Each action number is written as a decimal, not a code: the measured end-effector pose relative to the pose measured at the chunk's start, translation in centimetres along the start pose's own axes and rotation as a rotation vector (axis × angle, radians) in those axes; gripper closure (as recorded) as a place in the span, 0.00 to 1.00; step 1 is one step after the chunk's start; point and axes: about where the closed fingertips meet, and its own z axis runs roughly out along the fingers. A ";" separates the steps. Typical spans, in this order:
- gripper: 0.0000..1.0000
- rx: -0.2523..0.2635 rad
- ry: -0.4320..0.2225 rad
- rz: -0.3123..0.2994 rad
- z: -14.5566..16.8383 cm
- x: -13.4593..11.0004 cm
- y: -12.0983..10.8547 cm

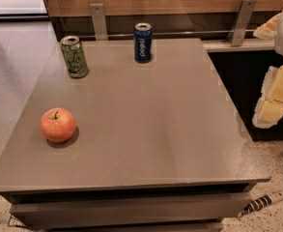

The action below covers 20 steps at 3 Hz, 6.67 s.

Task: Pick apple

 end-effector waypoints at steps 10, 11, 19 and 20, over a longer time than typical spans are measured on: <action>0.00 -0.203 -1.007 -0.034 11.7 -23.1 5.7; 0.00 -0.254 -1.021 -0.027 14.4 -25.3 6.4; 0.83 -0.517 -1.219 -0.110 19.3 -36.8 14.8; 1.00 -0.519 -1.220 -0.114 19.2 -36.9 15.0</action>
Offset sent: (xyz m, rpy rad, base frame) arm 0.0092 0.0460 0.0055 0.2255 -0.0508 0.0979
